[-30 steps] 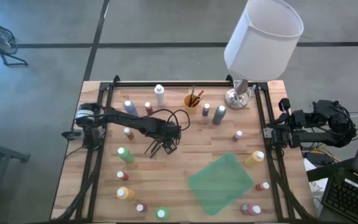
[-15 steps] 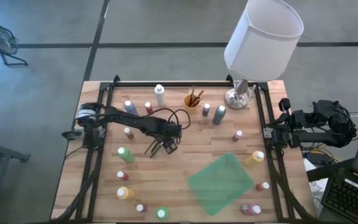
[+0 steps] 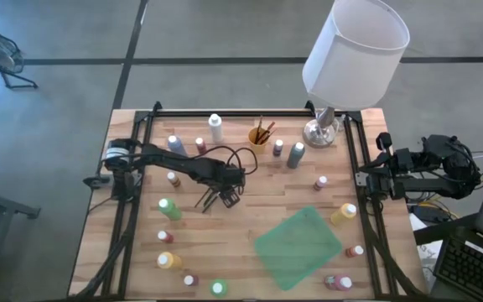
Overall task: Pick & Place Paint Supplies
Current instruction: Put the silver paintbrush into the yellow cup
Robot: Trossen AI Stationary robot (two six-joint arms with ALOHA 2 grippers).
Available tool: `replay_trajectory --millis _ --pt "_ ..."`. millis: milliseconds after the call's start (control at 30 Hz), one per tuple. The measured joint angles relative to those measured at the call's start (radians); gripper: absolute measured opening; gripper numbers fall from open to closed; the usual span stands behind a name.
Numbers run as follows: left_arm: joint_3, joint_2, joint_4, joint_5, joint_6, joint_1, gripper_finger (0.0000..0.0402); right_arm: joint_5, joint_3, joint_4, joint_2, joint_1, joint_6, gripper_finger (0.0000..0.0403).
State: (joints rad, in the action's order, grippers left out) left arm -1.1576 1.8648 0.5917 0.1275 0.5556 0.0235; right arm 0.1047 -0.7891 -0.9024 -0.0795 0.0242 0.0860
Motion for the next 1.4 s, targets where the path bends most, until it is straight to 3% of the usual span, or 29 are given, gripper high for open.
replay_trajectory --millis 900,1100,1200,1400 --pt "0.002 0.002 -0.063 -0.001 -0.001 0.000 0.0007 0.000 0.000 0.000 0.000 0.000 0.000 0.0008" --pt "0.002 0.003 -0.097 -0.006 -0.005 0.001 0.0005 0.000 0.000 0.000 0.000 0.000 0.000 0.0008" --pt "0.002 0.004 -0.134 -0.041 -0.005 0.001 0.0004 0.000 0.000 0.000 0.000 0.000 0.000 0.0008" --pt "-0.003 0.005 -0.243 -0.205 -0.008 0.000 0.0002 0.000 0.000 0.000 0.000 0.000 0.000 0.0008"
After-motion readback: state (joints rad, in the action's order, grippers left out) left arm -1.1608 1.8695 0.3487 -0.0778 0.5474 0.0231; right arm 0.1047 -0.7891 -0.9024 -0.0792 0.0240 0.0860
